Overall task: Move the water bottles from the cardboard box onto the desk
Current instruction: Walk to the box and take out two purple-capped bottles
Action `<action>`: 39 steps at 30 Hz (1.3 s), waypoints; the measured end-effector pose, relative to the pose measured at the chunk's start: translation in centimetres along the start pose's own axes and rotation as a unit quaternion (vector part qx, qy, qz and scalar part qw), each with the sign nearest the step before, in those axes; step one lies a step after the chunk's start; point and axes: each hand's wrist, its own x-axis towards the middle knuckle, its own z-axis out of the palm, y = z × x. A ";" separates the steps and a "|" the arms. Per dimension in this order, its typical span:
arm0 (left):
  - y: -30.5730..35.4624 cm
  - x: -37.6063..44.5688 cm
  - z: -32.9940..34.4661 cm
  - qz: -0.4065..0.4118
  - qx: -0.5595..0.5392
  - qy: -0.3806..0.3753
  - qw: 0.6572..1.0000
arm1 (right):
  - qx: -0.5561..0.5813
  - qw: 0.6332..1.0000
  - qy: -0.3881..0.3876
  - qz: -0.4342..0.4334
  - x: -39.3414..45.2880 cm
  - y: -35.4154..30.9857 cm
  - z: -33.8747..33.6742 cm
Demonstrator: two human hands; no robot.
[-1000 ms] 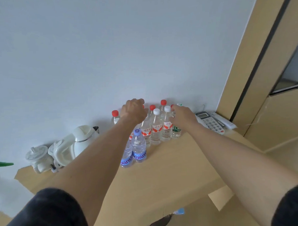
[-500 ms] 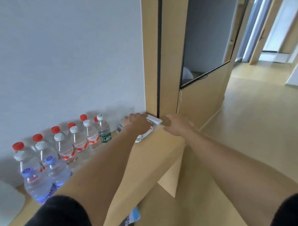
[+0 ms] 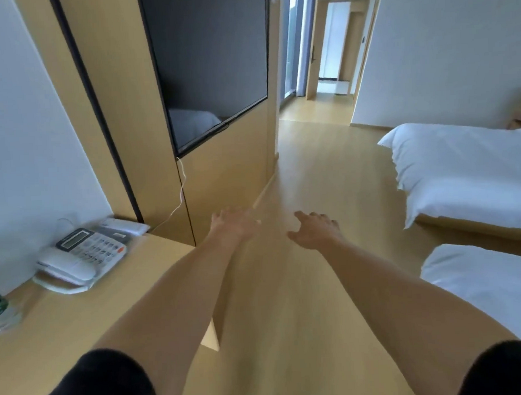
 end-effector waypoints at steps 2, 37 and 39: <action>3.2 1.6 0.4 0.027 0.014 -0.011 0.999 | -0.003 1.000 -0.004 0.030 0.0 3.1 -0.1; 24.6 45.6 -0.3 0.206 0.063 -0.089 0.972 | 0.018 0.961 -0.031 0.273 34.7 23.3 -5.5; 25.6 47.7 -0.3 0.206 0.061 -0.092 0.972 | 0.016 0.962 -0.027 0.272 36.9 24.5 -5.6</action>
